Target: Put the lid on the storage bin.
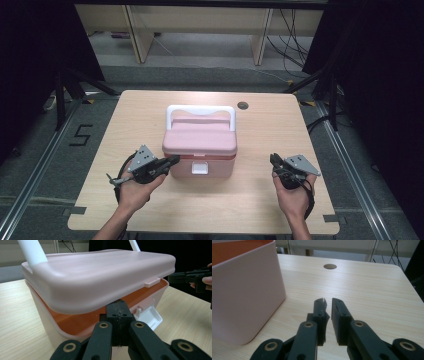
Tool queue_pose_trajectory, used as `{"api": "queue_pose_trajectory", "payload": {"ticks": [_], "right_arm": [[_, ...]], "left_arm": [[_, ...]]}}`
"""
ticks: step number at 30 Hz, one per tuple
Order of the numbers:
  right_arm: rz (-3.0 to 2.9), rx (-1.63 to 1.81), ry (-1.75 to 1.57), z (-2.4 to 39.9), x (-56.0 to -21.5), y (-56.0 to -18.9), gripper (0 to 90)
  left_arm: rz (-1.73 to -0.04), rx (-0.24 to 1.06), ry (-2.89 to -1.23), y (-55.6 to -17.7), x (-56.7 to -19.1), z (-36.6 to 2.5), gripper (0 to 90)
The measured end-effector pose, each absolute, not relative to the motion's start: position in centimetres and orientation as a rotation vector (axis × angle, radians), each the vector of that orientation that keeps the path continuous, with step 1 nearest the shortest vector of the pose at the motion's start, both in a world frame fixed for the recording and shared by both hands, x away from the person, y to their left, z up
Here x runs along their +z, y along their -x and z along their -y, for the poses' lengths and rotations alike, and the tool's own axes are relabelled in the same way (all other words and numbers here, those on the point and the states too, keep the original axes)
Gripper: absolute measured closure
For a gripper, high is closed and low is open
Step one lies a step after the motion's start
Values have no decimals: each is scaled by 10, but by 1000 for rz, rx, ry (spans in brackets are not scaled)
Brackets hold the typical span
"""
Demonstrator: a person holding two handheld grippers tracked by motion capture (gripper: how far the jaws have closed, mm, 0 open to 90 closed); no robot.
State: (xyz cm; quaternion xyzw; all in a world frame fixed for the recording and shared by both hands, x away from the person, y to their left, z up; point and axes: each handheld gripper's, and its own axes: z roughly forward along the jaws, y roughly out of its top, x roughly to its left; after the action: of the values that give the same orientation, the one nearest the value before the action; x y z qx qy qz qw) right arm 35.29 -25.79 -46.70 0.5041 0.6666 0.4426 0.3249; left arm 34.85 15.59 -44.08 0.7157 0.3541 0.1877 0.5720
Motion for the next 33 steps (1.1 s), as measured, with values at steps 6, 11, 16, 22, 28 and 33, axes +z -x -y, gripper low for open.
{"api": "queue_pose_trajectory", "payload": {"ticks": [6, 11, 16, 22, 28, 33], "right_arm": [[-1748, 1159, -1322, 258, -467, -353, 822], [-1746, 1160, -1366, 255, -468, -351, 822], [-1750, 1147, -1344, 256, -468, -352, 821], [-1742, 1155, -1341, 257, -469, -352, 821], [-1748, 1154, -1352, 259, -471, -353, 820], [-1735, 1151, -1369, 261, -474, -353, 820]], "left_arm": [[-838, 427, -1682, -343, -443, -158, 900], [-842, 423, -1668, -337, -445, -161, 900], [-841, 432, -1668, -332, -447, -166, 900], [-828, 455, -1641, -328, -448, -176, 899], [-859, 493, -1611, -322, -449, -193, 895], [-906, 530, -1582, -322, -455, -211, 840]]}}
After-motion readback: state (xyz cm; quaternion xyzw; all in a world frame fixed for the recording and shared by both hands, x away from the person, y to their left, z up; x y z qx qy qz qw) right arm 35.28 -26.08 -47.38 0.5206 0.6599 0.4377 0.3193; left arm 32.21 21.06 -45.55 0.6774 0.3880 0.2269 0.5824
